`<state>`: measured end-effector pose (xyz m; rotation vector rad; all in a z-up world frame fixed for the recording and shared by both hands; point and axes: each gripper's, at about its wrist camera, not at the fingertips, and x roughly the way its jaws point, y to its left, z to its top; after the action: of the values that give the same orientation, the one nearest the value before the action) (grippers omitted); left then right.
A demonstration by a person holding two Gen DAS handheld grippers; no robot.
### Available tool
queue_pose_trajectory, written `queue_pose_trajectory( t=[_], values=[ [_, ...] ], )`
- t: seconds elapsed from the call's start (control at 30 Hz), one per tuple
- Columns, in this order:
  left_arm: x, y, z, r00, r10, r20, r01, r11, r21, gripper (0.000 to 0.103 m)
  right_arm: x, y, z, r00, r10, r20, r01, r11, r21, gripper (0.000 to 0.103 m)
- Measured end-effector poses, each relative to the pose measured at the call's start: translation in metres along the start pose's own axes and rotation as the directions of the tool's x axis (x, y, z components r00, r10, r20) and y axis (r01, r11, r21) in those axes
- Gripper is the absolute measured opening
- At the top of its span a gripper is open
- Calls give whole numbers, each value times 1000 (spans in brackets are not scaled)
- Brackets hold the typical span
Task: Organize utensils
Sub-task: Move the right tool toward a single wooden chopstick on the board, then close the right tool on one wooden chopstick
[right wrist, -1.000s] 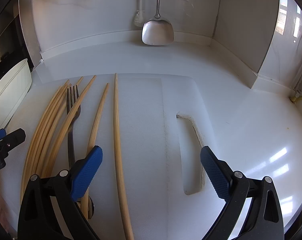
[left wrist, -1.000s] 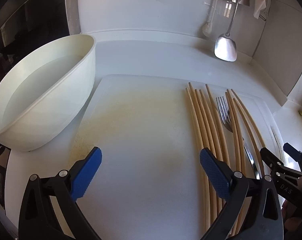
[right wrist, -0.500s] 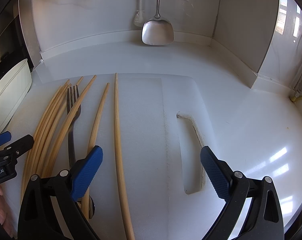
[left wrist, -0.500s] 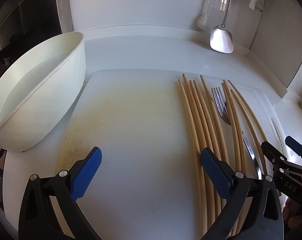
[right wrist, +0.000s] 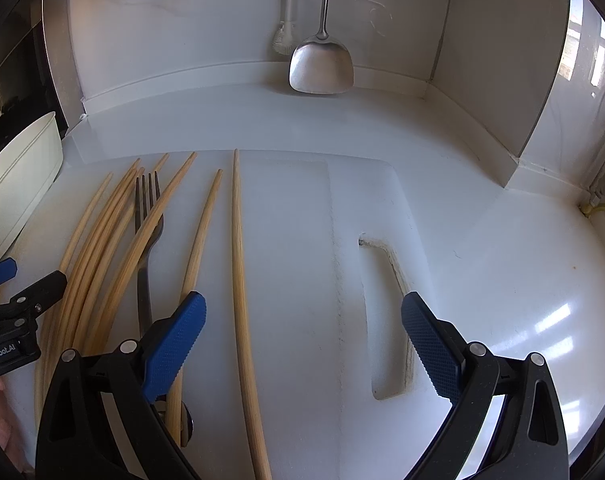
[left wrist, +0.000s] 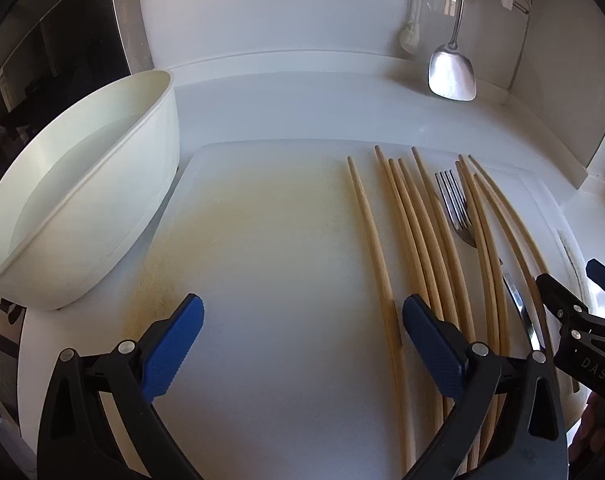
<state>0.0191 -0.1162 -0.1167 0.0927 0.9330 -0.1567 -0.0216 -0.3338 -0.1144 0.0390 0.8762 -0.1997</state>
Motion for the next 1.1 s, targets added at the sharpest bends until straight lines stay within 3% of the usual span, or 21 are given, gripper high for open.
queue_pose_trajectory(
  t=[0.2,0.3,0.5,0.6,0.67,0.7,0.73,0.77,0.87,1.1],
  values=[
    [0,2,-1,1000,3,-2,-3,999,-35,97,3,-1,5,1000,6,8,-6,1000,-14,92],
    [-1,1,-3,1000,-1,6,1,999,-32,94,3,0,5,999,40,13,-40,999,-22,81],
    [-6,-7,-3,1000,-20,22,20,1000,-2,76,-1,7,4,996,87,14,-87,996,-28,54],
    [-9,-11,-3,999,-31,32,31,999,14,60,-4,11,2,995,96,16,-95,995,-38,48],
    [-11,-16,-2,998,-42,37,41,999,28,36,-5,13,1,994,105,19,-104,993,-48,41],
    [-12,-19,-2,998,-52,38,50,998,42,28,-6,15,1,994,109,21,-107,993,-58,33],
    [-13,-22,-2,998,-56,39,53,997,59,12,-7,17,1,994,107,24,-105,992,-70,23],
    [-13,-26,-2,998,-49,40,46,996,71,9,-8,20,0,994,104,26,-102,991,-82,20],
    [-14,-25,-2,998,-56,38,53,996,67,7,-9,23,-2,993,112,33,-108,990,-95,7],
    [-14,-14,0,993,-119,12,119,993,19,7,-12,10,-4,987,155,30,-154,987,-34,6]
  ],
)
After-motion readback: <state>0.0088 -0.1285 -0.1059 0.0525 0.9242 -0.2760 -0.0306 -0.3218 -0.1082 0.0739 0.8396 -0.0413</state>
